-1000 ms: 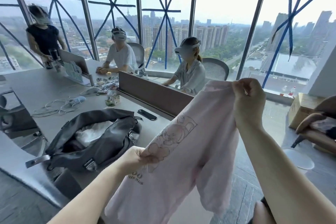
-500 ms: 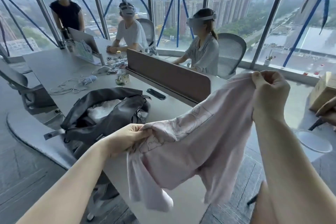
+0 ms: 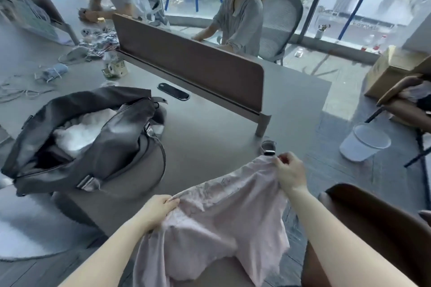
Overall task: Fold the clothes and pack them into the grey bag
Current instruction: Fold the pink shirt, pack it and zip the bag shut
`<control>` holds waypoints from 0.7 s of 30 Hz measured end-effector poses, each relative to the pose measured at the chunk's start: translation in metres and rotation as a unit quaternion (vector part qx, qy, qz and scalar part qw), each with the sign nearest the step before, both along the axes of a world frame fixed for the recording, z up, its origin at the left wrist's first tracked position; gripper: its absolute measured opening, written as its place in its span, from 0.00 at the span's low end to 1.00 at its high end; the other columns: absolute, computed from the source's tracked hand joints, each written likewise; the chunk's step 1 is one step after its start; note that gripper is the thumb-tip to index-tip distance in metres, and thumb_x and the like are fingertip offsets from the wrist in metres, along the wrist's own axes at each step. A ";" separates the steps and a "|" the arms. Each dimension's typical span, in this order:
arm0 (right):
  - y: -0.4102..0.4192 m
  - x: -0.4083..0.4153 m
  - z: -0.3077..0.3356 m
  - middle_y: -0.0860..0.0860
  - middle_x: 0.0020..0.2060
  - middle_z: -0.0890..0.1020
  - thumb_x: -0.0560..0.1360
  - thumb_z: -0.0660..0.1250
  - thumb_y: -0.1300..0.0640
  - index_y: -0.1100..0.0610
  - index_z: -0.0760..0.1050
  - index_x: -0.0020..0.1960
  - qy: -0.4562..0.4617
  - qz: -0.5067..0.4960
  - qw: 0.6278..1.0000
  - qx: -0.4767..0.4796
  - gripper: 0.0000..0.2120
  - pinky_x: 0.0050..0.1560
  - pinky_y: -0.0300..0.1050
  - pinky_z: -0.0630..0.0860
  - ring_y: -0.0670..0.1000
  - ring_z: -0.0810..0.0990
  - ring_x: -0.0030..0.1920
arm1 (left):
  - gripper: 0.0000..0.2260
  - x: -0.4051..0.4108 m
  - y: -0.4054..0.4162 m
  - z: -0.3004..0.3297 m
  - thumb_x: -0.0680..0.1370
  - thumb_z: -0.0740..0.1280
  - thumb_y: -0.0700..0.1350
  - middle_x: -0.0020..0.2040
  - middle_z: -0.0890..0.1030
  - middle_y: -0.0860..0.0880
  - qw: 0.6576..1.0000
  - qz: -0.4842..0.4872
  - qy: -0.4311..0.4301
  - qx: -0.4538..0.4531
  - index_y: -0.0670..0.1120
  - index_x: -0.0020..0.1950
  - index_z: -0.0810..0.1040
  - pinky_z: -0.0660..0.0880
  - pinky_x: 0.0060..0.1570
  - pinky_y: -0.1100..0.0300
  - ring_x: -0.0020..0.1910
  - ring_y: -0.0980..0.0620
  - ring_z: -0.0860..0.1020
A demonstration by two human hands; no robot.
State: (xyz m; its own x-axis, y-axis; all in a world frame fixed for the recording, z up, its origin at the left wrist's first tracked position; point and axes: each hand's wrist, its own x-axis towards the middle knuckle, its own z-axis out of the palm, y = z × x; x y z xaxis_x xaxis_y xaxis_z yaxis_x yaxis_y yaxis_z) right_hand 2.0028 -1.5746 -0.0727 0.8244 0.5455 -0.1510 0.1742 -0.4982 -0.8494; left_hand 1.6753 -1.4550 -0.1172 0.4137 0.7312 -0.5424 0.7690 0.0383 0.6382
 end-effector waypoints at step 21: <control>0.024 -0.114 -0.126 0.49 0.78 0.54 0.77 0.59 0.48 0.43 0.57 0.75 -0.155 0.328 0.872 -0.330 0.28 0.71 0.54 0.59 0.58 0.55 0.75 | 0.13 -0.008 0.071 -0.047 0.69 0.73 0.50 0.32 0.74 0.51 0.976 0.005 0.071 -0.205 0.50 0.32 0.71 0.63 0.31 0.62 0.32 0.52 0.70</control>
